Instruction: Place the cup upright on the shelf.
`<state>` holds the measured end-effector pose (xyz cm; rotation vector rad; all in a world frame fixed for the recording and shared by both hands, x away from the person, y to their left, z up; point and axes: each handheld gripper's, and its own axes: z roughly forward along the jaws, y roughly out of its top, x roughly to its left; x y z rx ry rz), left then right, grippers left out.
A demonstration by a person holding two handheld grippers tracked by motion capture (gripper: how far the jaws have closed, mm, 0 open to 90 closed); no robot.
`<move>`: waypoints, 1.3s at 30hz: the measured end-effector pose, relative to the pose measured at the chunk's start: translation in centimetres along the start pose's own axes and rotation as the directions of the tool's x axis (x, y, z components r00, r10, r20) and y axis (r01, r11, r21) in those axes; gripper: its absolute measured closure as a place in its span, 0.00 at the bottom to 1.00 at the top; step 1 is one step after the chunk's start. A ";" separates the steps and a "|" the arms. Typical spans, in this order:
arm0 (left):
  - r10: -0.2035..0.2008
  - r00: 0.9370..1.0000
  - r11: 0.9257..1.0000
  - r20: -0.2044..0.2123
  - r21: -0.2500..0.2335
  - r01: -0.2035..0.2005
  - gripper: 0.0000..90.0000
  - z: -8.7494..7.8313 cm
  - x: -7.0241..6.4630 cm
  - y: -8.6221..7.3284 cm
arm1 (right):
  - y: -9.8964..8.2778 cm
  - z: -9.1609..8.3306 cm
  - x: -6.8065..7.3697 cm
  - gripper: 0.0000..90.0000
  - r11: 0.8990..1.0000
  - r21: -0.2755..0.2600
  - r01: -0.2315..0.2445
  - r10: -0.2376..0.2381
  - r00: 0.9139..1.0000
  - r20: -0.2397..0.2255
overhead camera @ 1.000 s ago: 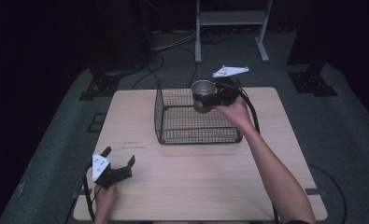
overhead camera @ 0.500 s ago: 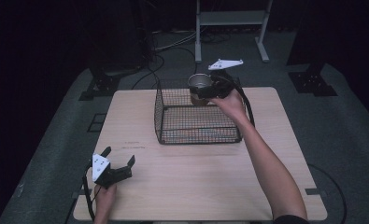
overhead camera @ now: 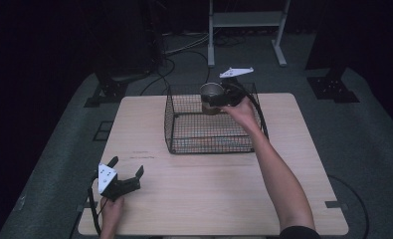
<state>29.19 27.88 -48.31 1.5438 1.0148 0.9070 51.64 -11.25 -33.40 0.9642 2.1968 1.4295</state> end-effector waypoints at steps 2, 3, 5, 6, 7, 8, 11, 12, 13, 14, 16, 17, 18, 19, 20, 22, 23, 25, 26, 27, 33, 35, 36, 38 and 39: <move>0.001 1.000 1.000 0.000 0.001 -0.001 0.00 0.0 0.0 0.0 | -0.1 0.2 0.0 0.14 1.000 0.005 -0.001 0.001 1.000 0.000; 0.002 1.000 1.000 0.000 0.001 -0.002 0.00 0.0 0.0 0.0 | -0.2 0.6 0.0 0.14 1.000 0.010 0.001 -0.001 1.000 -0.005; 0.003 1.000 1.000 0.000 0.002 -0.003 0.00 0.0 0.0 0.0 | -0.5 1.0 0.0 0.14 1.000 0.022 0.001 -0.001 1.000 -0.010; 0.002 1.000 1.000 -0.001 0.001 -0.002 0.00 0.0 0.0 0.0 | -0.6 1.2 0.0 0.14 1.000 0.028 0.006 -0.005 1.000 -0.013; -0.002 1.000 1.000 0.000 -0.001 0.002 0.00 0.0 0.0 0.0 | -0.8 1.5 0.0 0.14 0.999 0.044 0.026 -0.025 1.000 -0.018; -0.002 1.000 1.000 0.000 -0.001 0.002 0.00 0.0 0.0 0.0 | -0.8 1.5 0.0 0.14 0.999 0.044 0.026 -0.025 1.000 -0.018; -0.003 1.000 1.000 0.000 -0.002 0.003 0.00 0.0 0.0 0.0 | -1.1 1.9 0.0 0.14 0.998 0.054 0.034 -0.033 0.999 -0.028; -0.002 1.000 1.000 0.000 -0.002 0.002 0.00 0.0 0.0 0.0 | -1.2 2.1 -0.1 0.14 0.998 0.053 0.034 -0.032 0.999 -0.029; -0.001 1.000 1.000 0.000 -0.001 0.001 0.00 0.0 0.0 0.0 | -1.3 2.2 -0.3 0.14 0.998 0.049 0.029 -0.028 0.999 -0.034; -0.001 1.000 1.000 0.000 -0.002 0.001 0.00 0.0 0.0 0.0 | -1.4 2.3 -0.4 0.14 0.999 0.048 0.022 -0.020 0.999 -0.039; 0.000 1.000 1.000 0.000 -0.002 0.000 0.00 0.0 0.0 0.0 | -1.5 2.5 -0.5 0.14 0.999 0.048 0.015 -0.013 0.999 -0.047; 0.000 1.000 1.000 0.001 -0.002 0.000 0.00 0.0 0.0 0.0 | -1.6 2.6 -0.5 0.14 0.999 0.050 0.012 -0.009 0.998 -0.054; 0.000 1.000 1.000 0.001 -0.002 0.000 0.00 0.0 0.0 0.0 | -1.8 2.9 -0.6 0.14 0.998 0.060 0.021 -0.018 0.998 -0.057; 0.000 1.000 1.000 0.001 -0.002 0.000 0.00 0.0 0.0 0.0 | -1.8 2.9 -0.6 0.14 0.998 0.060 0.021 -0.018 0.998 -0.057; 0.000 1.000 1.000 0.001 -0.002 0.000 0.00 0.0 0.0 0.0 | -1.8 3.0 -0.7 0.14 0.998 0.064 0.022 -0.019 0.998 -0.054; 0.003 1.000 1.000 0.000 -0.002 -0.003 0.00 0.0 0.0 0.0 | -2.1 3.3 -0.9 0.14 0.997 0.075 0.020 -0.017 0.999 -0.050; 0.001 1.000 1.000 0.001 -0.002 -0.001 0.00 0.0 0.0 0.0 | -2.4 3.5 -1.2 0.14 0.997 0.080 0.016 -0.012 0.999 -0.050; 0.001 1.000 1.000 0.001 -0.002 -0.001 0.00 0.0 0.0 0.0 | -2.6 3.7 -1.3 0.14 0.996 0.090 0.013 -0.009 0.999 -0.052; 0.000 1.000 1.000 0.001 -0.002 0.000 0.00 0.0 0.0 0.0 | -2.6 3.8 -1.3 0.14 0.995 0.096 0.011 -0.006 0.999 -0.051; 0.000 1.000 1.000 0.001 -0.002 0.000 0.00 0.0 0.0 0.0 | -2.7 3.9 -1.4 0.14 0.995 0.101 0.009 -0.004 0.999 -0.048; 0.000 1.000 1.000 0.001 -0.003 0.000 0.00 0.0 0.0 0.0 | -3.1 4.4 -1.7 0.14 0.993 0.117 0.002 0.002 0.999 -0.034; 0.001 1.000 1.000 0.001 -0.003 -0.001 0.00 0.0 0.0 0.0 | -3.2 4.5 -1.8 0.14 0.991 0.131 -0.004 0.008 1.000 -0.029; 0.001 1.000 1.000 0.001 -0.003 -0.001 0.00 0.0 0.0 0.0 | -3.2 4.5 -1.8 0.14 0.991 0.131 -0.004 0.008 1.000 -0.029; 0.001 1.000 1.000 0.001 -0.003 -0.001 0.00 0.0 0.0 0.0 | -3.5 4.8 -2.0 0.14 0.989 0.149 -0.010 0.015 1.000 -0.027; 0.001 1.000 1.000 0.001 -0.002 -0.001 0.00 0.0 0.0 0.0 | -3.5 4.8 -2.0 0.14 0.989 0.149 -0.010 0.015 1.000 -0.027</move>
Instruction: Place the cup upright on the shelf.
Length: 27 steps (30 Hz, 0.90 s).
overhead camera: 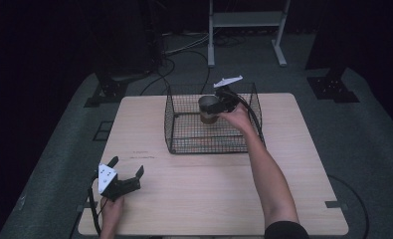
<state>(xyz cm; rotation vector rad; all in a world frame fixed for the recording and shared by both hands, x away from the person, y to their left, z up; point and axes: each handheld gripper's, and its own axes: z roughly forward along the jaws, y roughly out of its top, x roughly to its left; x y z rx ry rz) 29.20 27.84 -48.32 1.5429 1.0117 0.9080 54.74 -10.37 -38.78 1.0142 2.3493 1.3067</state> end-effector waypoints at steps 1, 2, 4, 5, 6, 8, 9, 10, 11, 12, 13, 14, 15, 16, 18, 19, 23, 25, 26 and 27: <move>0.000 1.000 1.000 0.000 0.000 0.000 0.00 0.0 0.0 0.0 | -0.1 0.2 -0.1 0.14 1.000 0.007 -0.002 0.002 1.000 0.002; 0.000 1.000 1.000 0.000 0.000 0.000 0.00 0.0 0.0 0.0 | -0.1 0.2 -0.1 0.14 1.000 0.007 -0.002 0.002 1.000 0.002; -0.001 1.000 1.000 0.000 -0.002 0.001 0.00 0.0 0.0 0.0 | -0.2 0.4 -0.2 0.14 1.000 0.014 -0.006 0.006 1.000 0.003; -0.001 1.000 1.000 0.000 -0.003 0.001 0.00 0.0 0.0 0.0 | -0.3 0.4 -0.2 0.14 1.000 0.018 -0.006 0.006 1.000 0.005; -0.002 1.000 1.000 0.000 -0.002 0.002 0.00 0.0 0.0 0.0 | -0.3 0.5 -0.2 0.14 1.000 0.025 -0.007 0.006 1.000 0.008; 0.001 1.000 1.000 0.001 0.000 -0.001 0.00 0.0 0.0 0.0 | -0.4 0.8 -0.2 0.14 0.999 0.039 -0.004 0.004 1.000 0.008; 0.001 1.000 1.000 0.001 0.000 -0.001 0.00 0.0 0.0 0.0 | -0.4 0.8 -0.2 0.14 0.999 0.039 -0.004 0.004 1.000 0.008; 0.001 1.000 1.000 0.001 0.000 -0.001 0.00 0.0 0.0 0.0 | -0.4 0.9 -0.2 0.14 0.999 0.045 -0.001 0.000 1.000 0.012; 0.002 1.000 1.000 0.001 0.000 -0.002 0.00 0.0 0.0 0.0 | -0.5 1.0 -0.2 0.14 0.999 0.049 0.001 -0.002 1.000 0.012; 0.002 1.000 1.000 0.001 0.000 -0.002 0.00 0.0 0.0 0.0 | -0.5 1.0 -0.2 0.14 0.999 0.049 0.001 -0.002 1.000 0.012; 0.002 1.000 1.000 0.001 0.000 -0.002 0.00 0.0 0.0 0.0 | -0.6 1.2 -0.3 0.14 0.998 0.062 -0.001 0.000 1.000 0.016; 0.002 1.000 1.000 0.001 0.000 -0.002 0.00 0.0 0.0 0.0 | -0.6 1.2 -0.3 0.14 0.998 0.062 -0.001 0.000 1.000 0.016; 0.002 1.000 1.000 0.001 0.000 -0.002 0.00 0.0 0.0 0.0 | -0.7 1.3 -0.3 0.14 0.998 0.067 -0.002 0.001 1.000 0.015; 0.001 1.000 1.000 0.001 -0.002 -0.001 0.00 0.0 0.0 0.0 | -0.8 1.5 -0.3 0.14 0.997 0.082 0.004 -0.005 1.000 0.020; 0.000 1.000 1.000 -0.003 -0.001 0.000 0.00 0.0 0.0 0.0 | -0.8 1.5 -0.4 0.14 0.996 0.084 0.001 -0.003 1.000 0.021; -0.001 1.000 1.000 -0.005 -0.001 0.001 0.00 0.0 0.0 0.0 | -0.9 1.6 -0.4 0.14 0.996 0.084 -0.001 0.000 1.000 0.020; -0.004 1.000 1.000 -0.002 -0.002 0.004 0.00 0.0 0.0 0.0 | -1.0 1.8 -0.4 0.14 0.996 0.094 -0.002 0.000 1.000 0.024; -0.002 1.000 1.000 -0.003 -0.002 0.002 0.00 0.0 0.0 0.0 | -1.0 1.9 -0.4 0.14 0.994 0.106 0.006 -0.009 1.000 0.028; -0.002 1.000 1.000 -0.003 -0.002 0.002 0.00 0.0 0.0 0.0 | -1.0 1.9 -0.4 0.14 0.994 0.106 0.006 -0.009 1.000 0.028; -0.002 1.000 1.000 -0.002 -0.001 0.002 0.00 0.0 0.0 0.0 | -1.1 1.9 -0.4 0.14 0.994 0.112 0.009 -0.012 0.999 0.030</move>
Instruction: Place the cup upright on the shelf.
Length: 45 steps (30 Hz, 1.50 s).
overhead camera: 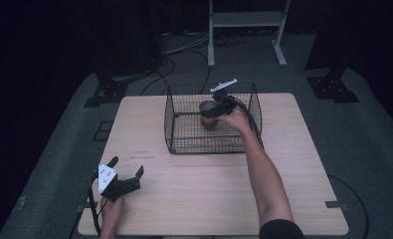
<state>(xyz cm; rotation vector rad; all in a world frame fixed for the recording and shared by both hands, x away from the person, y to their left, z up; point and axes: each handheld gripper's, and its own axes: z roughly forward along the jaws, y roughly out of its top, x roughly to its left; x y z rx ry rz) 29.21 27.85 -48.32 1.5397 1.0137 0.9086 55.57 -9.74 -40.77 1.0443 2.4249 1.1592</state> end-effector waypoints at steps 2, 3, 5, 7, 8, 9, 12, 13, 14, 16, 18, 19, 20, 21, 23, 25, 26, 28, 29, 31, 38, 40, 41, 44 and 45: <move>0.001 1.000 1.000 0.000 0.002 -0.001 0.00 0.0 0.0 0.0 | -0.1 0.2 0.0 0.14 1.000 0.017 0.004 -0.004 1.000 -0.003; 0.000 1.000 1.000 0.001 0.002 0.000 0.00 0.0 0.0 0.0 | -0.1 0.2 0.0 0.14 1.000 0.017 0.004 -0.004 1.000 -0.003; -0.001 1.000 1.000 0.000 0.001 0.001 0.00 0.0 0.0 0.0 | -0.2 0.4 0.1 0.14 0.999 0.033 0.009 -0.009 1.000 -0.001; 0.000 1.000 1.000 0.001 0.002 0.000 0.00 0.0 0.0 0.0 | -0.3 0.5 0.1 0.14 0.999 0.046 0.014 -0.014 1.000 -0.001; 0.001 1.000 1.000 0.001 0.001 -0.001 0.00 0.0 0.0 0.0 | -0.3 0.6 0.2 0.14 0.998 0.054 0.016 -0.016 1.000 -0.001; 0.001 1.000 1.000 0.001 0.001 -0.001 0.00 0.0 0.0 0.0 | -0.3 0.6 0.2 0.14 0.998 0.054 0.016 -0.016 1.000 -0.001; 0.002 1.000 1.000 0.001 0.001 -0.002 0.00 0.0 0.0 0.0 | -0.4 0.9 0.3 0.14 0.997 0.077 0.027 -0.027 1.000 0.007; 0.002 1.000 1.000 0.001 0.001 -0.002 0.00 0.0 0.0 0.0 | -0.5 0.9 0.4 0.14 0.996 0.085 0.030 -0.031 0.999 0.010; 0.001 1.000 1.000 0.001 0.001 -0.001 0.00 0.0 0.0 0.0 | -0.5 1.0 0.4 0.14 0.995 0.092 0.036 -0.037 0.999 0.008; 0.002 1.000 1.000 0.001 0.001 -0.002 0.00 0.0 0.0 0.0 | -0.6 1.1 0.4 0.14 0.994 0.101 0.037 -0.038 0.999 0.008; 0.002 1.000 1.000 0.001 0.001 -0.002 0.00 0.0 0.0 0.0 | -0.6 1.2 0.4 0.14 0.994 0.107 0.039 -0.040 0.999 0.011; 0.002 1.000 1.000 0.001 0.001 -0.002 0.00 0.0 0.0 0.0 | -0.6 1.2 0.4 0.14 0.994 0.107 0.038 -0.039 0.999 0.010; 0.002 1.000 1.000 0.000 0.001 -0.002 0.00 0.0 0.0 0.0 | -0.6 1.2 0.4 0.14 0.994 0.108 0.034 -0.035 0.999 0.009; 0.003 1.000 1.000 0.001 0.001 -0.003 0.00 0.0 0.0 0.0 | -0.7 1.2 0.4 0.14 0.993 0.110 0.033 -0.034 0.999 0.009; 0.003 1.000 1.000 0.001 0.001 -0.003 0.00 0.0 0.0 0.0 | -0.7 1.1 0.3 0.14 0.993 0.111 0.030 -0.031 0.999 0.008; 0.004 1.000 1.000 0.001 0.002 -0.004 0.00 0.0 0.0 0.0 | -0.7 1.1 0.3 0.14 0.993 0.112 0.026 -0.027 1.000 0.006; 0.005 1.000 1.000 0.001 0.002 -0.005 0.00 0.0 0.0 0.0 | -0.7 1.1 0.3 0.14 0.993 0.115 0.024 -0.026 1.000 0.009; 0.005 1.000 1.000 0.000 0.001 -0.005 0.00 0.0 0.0 0.0 | -0.7 1.1 0.4 0.14 0.992 0.120 0.030 -0.032 0.999 0.013; 0.004 1.000 1.000 0.001 0.002 -0.004 0.00 0.0 0.0 0.0 | -0.7 1.1 0.4 0.14 0.992 0.120 0.030 -0.032 0.999 0.013; 0.003 1.000 1.000 0.000 0.001 -0.003 0.00 0.0 0.0 0.0 | -0.6 1.1 0.4 0.14 0.992 0.119 0.033 -0.035 0.999 0.014; 0.003 1.000 1.000 0.001 0.001 -0.003 0.00 0.0 0.0 0.0 | -0.6 1.0 0.4 0.12 0.993 0.118 0.028 -0.030 0.999 0.013; 0.004 1.000 1.000 0.000 0.002 -0.004 0.00 0.0 0.0 0.0 | -0.6 1.0 0.4 0.10 0.993 0.114 0.023 -0.024 1.000 0.009; 0.005 1.000 1.000 0.000 0.002 -0.005 0.00 0.0 0.0 0.0 | -0.6 1.0 0.4 0.10 0.993 0.115 0.021 -0.022 1.000 0.009; 0.007 1.000 1.000 0.001 0.003 -0.007 0.00 0.0 0.0 0.0 | -0.6 1.0 0.5 0.08 0.993 0.114 0.022 -0.023 1.000 0.008; 0.007 1.000 1.000 0.001 0.003 -0.007 0.00 0.0 0.0 0.0 | -0.6 0.9 0.4 0.06 0.994 0.111 0.018 -0.020 1.000 0.013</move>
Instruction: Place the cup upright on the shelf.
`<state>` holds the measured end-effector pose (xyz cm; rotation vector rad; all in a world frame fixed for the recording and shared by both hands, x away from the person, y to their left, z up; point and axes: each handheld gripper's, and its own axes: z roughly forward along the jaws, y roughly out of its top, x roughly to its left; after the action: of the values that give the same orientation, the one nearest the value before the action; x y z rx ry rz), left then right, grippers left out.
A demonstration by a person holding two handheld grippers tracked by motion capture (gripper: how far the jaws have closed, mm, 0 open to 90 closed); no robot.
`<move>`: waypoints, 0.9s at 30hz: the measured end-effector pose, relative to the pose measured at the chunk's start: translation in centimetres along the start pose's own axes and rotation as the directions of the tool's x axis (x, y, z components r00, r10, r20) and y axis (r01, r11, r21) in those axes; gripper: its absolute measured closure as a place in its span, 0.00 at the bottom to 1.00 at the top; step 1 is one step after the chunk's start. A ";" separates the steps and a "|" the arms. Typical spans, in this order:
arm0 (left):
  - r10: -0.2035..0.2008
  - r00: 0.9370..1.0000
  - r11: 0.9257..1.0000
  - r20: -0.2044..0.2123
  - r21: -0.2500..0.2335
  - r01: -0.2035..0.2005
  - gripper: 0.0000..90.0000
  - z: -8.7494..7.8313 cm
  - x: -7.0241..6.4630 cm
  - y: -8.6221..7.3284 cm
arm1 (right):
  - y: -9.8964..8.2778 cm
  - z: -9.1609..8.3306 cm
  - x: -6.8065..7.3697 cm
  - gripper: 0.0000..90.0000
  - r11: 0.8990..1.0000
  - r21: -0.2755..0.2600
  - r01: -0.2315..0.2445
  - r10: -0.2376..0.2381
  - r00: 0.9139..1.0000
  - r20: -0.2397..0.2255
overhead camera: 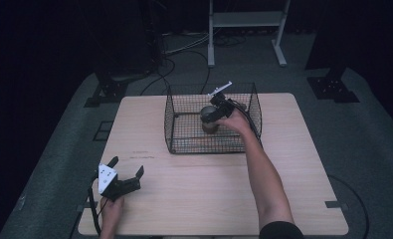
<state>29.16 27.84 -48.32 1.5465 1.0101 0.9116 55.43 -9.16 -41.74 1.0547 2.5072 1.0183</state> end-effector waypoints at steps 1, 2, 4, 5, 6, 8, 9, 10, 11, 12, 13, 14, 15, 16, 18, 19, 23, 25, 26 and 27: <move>0.000 1.000 1.000 0.000 0.000 0.000 0.00 0.0 0.0 0.0 | 0.0 0.0 0.0 0.06 1.000 0.000 0.000 0.000 1.000 0.000; -0.001 1.000 1.000 -0.001 0.000 0.001 0.00 0.0 0.0 0.0 | 0.1 -0.2 0.0 0.04 1.000 -0.008 -0.001 0.001 1.000 0.001; -0.001 1.000 1.000 -0.001 0.000 0.001 0.00 0.0 0.0 0.0 | 0.1 -0.2 0.0 0.03 1.000 -0.014 -0.002 0.002 1.000 0.006; 0.000 1.000 1.000 -0.001 0.001 0.000 0.00 0.0 0.0 0.0 | 0.2 -0.4 0.0 0.03 1.000 -0.016 -0.004 0.004 1.000 0.006; 0.000 1.000 1.000 -0.002 0.001 0.000 0.00 0.0 0.0 0.0 | 0.2 -0.5 0.0 0.02 1.000 -0.019 -0.008 0.008 1.000 0.006; -0.002 1.000 1.000 -0.002 -0.001 0.002 0.00 0.0 0.0 0.0 | 0.3 -0.7 -0.1 0.02 1.000 -0.025 -0.011 0.011 1.000 0.004; -0.001 1.000 1.000 -0.002 -0.001 0.001 0.00 0.0 0.0 0.0 | 0.3 -0.9 -0.2 0.02 0.999 -0.033 -0.016 0.016 1.000 0.002; -0.001 1.000 1.000 -0.002 -0.001 0.001 0.00 0.0 0.0 0.0 | 0.3 -1.0 -0.2 0.02 0.999 -0.039 -0.019 0.019 1.000 -0.001; -0.001 1.000 1.000 -0.002 -0.001 0.001 0.00 0.0 0.0 0.0 | 0.4 -1.1 -0.2 0.02 0.999 -0.044 -0.022 0.022 1.000 -0.004; -0.001 1.000 1.000 -0.002 -0.001 0.001 0.00 0.0 0.0 0.0 | 0.4 -1.4 -0.2 0.01 0.998 -0.053 -0.026 0.025 1.000 -0.004; -0.002 1.000 1.000 -0.002 -0.001 0.002 0.00 0.0 0.0 0.0 | 0.5 -1.5 -0.2 0.01 0.998 -0.059 -0.026 0.026 1.000 -0.004; -0.003 1.000 1.000 -0.002 -0.001 0.003 0.00 0.0 0.0 0.0 | 0.5 -1.7 -0.2 0.01 0.997 -0.066 -0.029 0.029 1.000 -0.004; -0.003 1.000 1.000 -0.002 0.000 0.003 0.00 0.0 0.0 0.0 | 0.6 -2.0 -0.3 0.01 0.997 -0.076 -0.030 0.030 1.000 -0.007; -0.003 1.000 1.000 -0.002 0.000 0.003 0.00 0.0 0.0 0.0 | 0.6 -2.2 -0.3 0.01 0.996 -0.084 -0.036 0.035 0.999 -0.010; -0.005 1.000 1.000 -0.005 -0.001 0.005 0.00 0.0 0.0 0.0 | 0.8 -2.7 -0.2 0.01 0.995 -0.098 -0.034 0.033 0.999 -0.012; -0.004 1.000 1.000 -0.004 0.001 0.004 0.00 0.0 0.0 0.0 | 0.9 -2.9 -0.2 0.01 0.994 -0.104 -0.034 0.033 0.999 -0.011; -0.002 1.000 1.000 -0.004 0.002 0.002 0.00 0.0 0.0 0.0 | 1.2 -4.1 0.1 0.01 0.989 -0.141 -0.037 0.035 0.999 -0.019; -0.003 1.000 1.000 -0.004 0.002 0.003 0.00 0.0 0.0 0.0 | 1.3 -4.7 0.3 0.01 0.987 -0.157 -0.033 0.029 0.999 -0.028; -0.002 1.000 1.000 -0.003 0.002 0.002 0.00 0.0 0.0 0.0 | 1.3 -4.9 0.4 0.01 0.987 -0.160 -0.032 0.028 0.999 -0.030; -0.002 1.000 1.000 -0.003 0.002 0.002 0.00 0.0 0.0 0.0 | 1.4 -5.2 0.6 0.01 0.986 -0.164 -0.030 0.025 0.999 -0.037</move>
<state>29.16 27.81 -48.31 1.5458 1.0145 0.9126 53.41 -10.71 -36.97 1.0334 2.3921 1.2384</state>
